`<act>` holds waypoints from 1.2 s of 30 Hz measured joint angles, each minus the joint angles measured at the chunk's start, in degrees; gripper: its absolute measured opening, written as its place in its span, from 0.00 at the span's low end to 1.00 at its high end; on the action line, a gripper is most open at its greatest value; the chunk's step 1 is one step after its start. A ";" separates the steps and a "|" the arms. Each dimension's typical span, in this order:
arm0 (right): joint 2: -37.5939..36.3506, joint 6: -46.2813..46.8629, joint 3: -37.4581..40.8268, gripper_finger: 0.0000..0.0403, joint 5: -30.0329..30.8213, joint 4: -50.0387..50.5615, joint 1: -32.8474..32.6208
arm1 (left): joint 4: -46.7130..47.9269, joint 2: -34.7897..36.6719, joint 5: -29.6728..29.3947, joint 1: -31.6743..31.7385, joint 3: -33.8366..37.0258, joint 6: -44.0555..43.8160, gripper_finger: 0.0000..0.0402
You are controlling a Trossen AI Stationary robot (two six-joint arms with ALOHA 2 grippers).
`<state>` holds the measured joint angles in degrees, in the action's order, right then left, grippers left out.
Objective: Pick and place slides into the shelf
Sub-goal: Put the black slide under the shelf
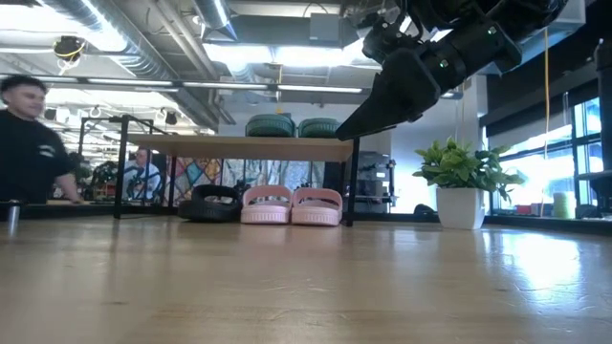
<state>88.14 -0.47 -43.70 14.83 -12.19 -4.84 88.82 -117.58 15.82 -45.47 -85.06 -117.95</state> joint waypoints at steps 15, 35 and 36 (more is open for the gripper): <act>0.00 -0.02 0.00 0.60 0.02 0.04 0.00 | -0.52 0.02 -0.16 0.35 0.91 -0.11 0.52; -0.01 -0.24 0.00 0.60 0.04 0.07 0.00 | -2.64 0.02 2.73 1.08 4.83 6.18 0.03; 0.00 -0.24 0.00 0.60 0.04 0.08 0.00 | -2.58 0.02 2.24 1.21 4.53 7.31 0.03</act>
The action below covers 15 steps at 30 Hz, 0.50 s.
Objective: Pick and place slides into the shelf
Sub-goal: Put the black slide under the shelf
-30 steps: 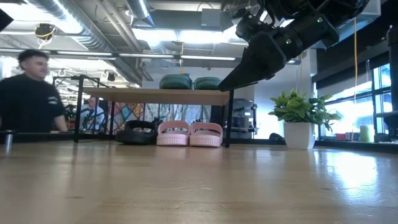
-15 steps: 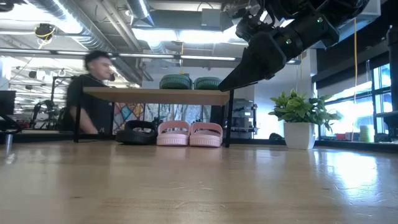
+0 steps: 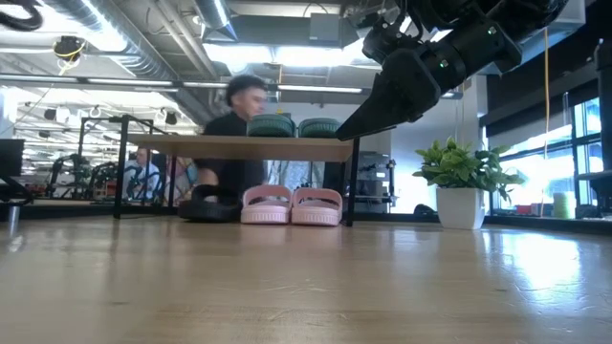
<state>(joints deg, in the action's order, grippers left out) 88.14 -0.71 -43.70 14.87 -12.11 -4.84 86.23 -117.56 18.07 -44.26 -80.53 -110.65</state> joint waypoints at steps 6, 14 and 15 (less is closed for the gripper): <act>0.00 -1.33 0.00 0.60 0.00 -0.01 0.00 | 3.99 0.06 -15.70 2.49 -7.52 10.00 0.02; 0.00 -1.33 0.00 0.60 0.00 0.36 0.00 | 3.75 1.58 -33.90 9.78 -8.98 34.39 0.01; 0.00 -1.33 0.00 0.60 0.01 0.42 0.01 | 3.69 1.66 -34.41 11.12 -8.29 37.82 0.01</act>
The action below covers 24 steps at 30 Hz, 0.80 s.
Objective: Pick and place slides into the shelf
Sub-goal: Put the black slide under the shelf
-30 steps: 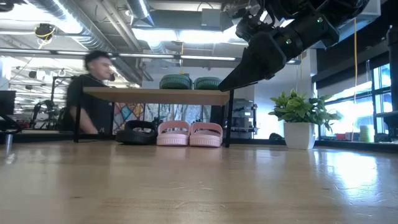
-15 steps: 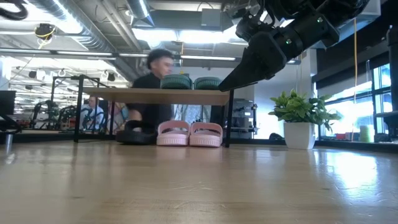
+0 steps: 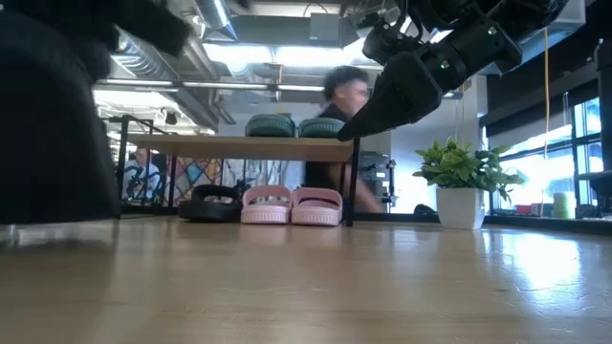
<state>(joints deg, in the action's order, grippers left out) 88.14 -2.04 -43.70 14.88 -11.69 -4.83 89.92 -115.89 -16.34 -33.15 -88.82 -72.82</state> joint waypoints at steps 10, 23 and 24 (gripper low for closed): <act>0.00 -0.13 0.01 0.60 0.01 -0.04 0.80 | -1.94 10.35 -17.53 8.42 12.84 17.86 0.00; 0.00 0.02 0.04 0.60 0.04 -1.86 4.97 | -15.90 29.55 -20.67 14.83 35.76 30.24 0.00; 0.00 0.03 0.04 0.60 0.04 -1.89 5.20 | -16.56 29.52 -21.37 15.29 36.68 31.89 0.00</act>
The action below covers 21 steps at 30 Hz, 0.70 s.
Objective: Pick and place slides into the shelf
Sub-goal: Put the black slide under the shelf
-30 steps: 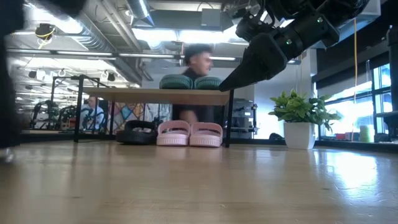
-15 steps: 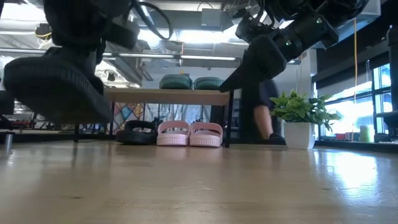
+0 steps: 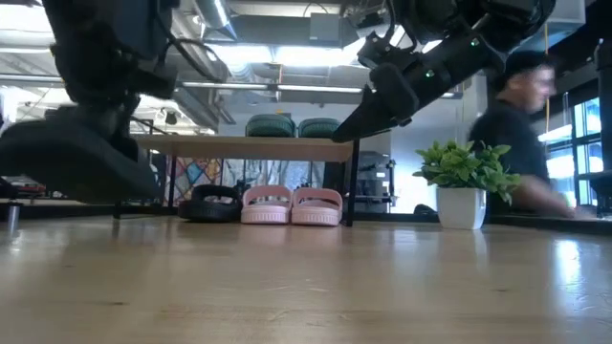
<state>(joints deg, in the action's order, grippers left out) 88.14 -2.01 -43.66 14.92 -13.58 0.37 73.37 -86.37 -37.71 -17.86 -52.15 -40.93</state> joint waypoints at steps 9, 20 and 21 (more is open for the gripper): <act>0.00 3.09 0.00 0.60 0.01 -1.04 0.76 | -9.38 -0.04 -2.01 5.54 3.22 13.10 0.00; 0.00 4.80 0.00 0.60 0.00 -2.12 0.76 | -15.20 -0.06 -2.36 10.83 8.42 18.19 0.00; 0.00 4.80 0.00 0.60 0.02 -2.40 0.76 | -16.61 -0.06 -2.49 11.16 8.92 19.48 0.00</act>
<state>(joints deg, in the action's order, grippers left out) 88.14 2.79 -43.66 14.94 -15.98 1.13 56.75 -86.43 -40.20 -6.70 -43.23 -21.46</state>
